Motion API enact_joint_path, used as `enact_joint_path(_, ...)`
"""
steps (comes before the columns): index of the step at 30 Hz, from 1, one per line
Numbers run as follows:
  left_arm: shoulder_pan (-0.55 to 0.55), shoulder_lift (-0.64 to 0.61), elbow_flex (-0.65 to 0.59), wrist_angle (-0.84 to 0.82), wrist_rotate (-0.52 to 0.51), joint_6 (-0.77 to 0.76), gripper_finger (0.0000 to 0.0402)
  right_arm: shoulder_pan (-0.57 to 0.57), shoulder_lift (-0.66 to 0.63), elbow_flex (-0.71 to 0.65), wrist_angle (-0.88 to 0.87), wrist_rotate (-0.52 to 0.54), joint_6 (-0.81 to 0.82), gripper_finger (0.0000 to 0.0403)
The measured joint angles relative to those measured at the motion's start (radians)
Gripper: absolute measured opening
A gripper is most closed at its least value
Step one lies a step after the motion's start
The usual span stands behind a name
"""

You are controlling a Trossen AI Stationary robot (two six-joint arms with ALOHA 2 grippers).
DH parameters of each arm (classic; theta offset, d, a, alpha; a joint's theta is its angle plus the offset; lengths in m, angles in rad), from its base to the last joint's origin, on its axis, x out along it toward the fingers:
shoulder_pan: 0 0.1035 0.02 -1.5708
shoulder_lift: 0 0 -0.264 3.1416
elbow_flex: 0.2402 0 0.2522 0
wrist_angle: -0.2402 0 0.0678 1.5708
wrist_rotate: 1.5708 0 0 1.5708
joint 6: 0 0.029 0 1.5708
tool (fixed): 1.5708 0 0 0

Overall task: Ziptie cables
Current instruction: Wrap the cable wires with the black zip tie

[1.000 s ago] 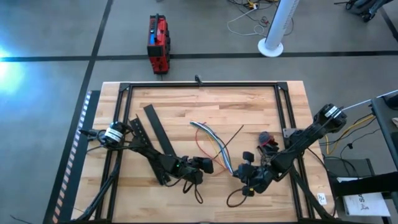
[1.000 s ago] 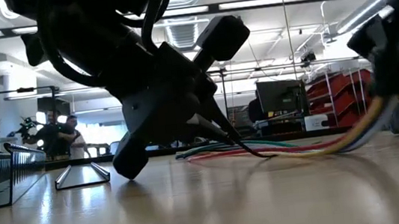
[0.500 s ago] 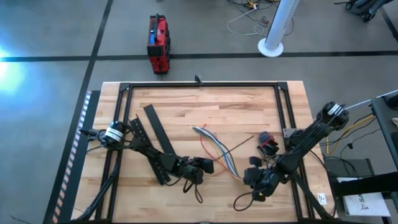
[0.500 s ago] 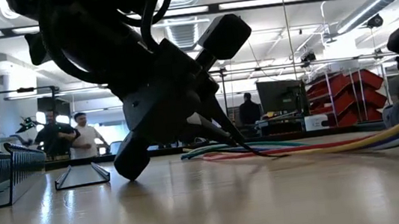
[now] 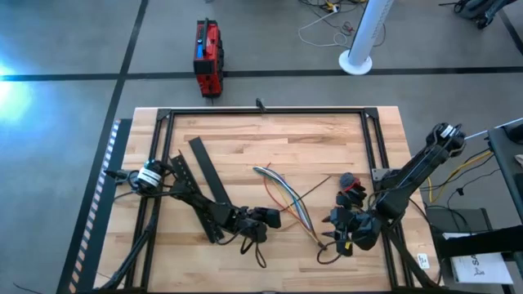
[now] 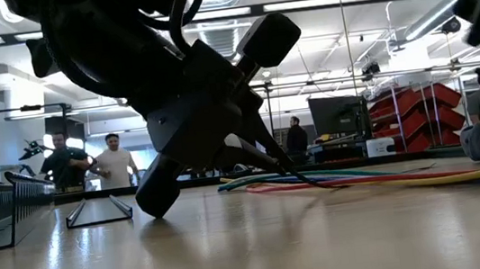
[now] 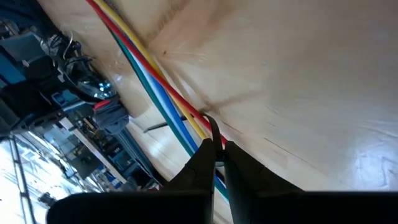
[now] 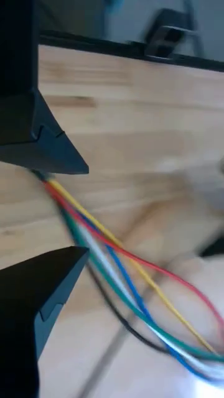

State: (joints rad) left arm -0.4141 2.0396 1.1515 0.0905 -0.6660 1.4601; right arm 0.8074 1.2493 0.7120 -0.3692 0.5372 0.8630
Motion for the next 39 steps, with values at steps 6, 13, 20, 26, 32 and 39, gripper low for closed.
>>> enact_joint_path(6, -0.004, 0.0, 0.0, -0.001, -0.009, -0.067, 0.0002, -0.003, 0.109, -0.007, 0.169, 0.148, -0.109, 0.0196)
enact_joint_path(13, -0.006, 0.0, 0.0, 0.007, -0.001, -0.036, 0.0002, -0.035, 0.35, -0.008, 0.488, 0.301, -0.31, 0.0196)
enact_joint_path(20, -0.007, 0.001, 0.0, 0.027, 0.006, 0.039, 0.0007, -0.143, 0.564, -0.007, 0.746, 0.303, -0.45, 0.0183)
enact_joint_path(26, -0.007, 0.002, 0.0, 0.037, 0.005, 0.07, 0.0008, -0.209, 0.683, -0.007, 0.966, 0.297, -0.59, 0.0156)
enact_joint_path(32, -0.007, 0.002, 0.0, 0.047, 0.006, 0.073, 0.0008, -0.246, 0.737, -0.007, 0.994, 0.286, -0.583, 0.0123)
enact_joint_path(39, -0.007, 0.002, -0.001, 0.065, 0.006, 0.076, 0.0008, -0.295, 0.759, -0.007, 1.052, 0.189, -0.596, 0.0088)
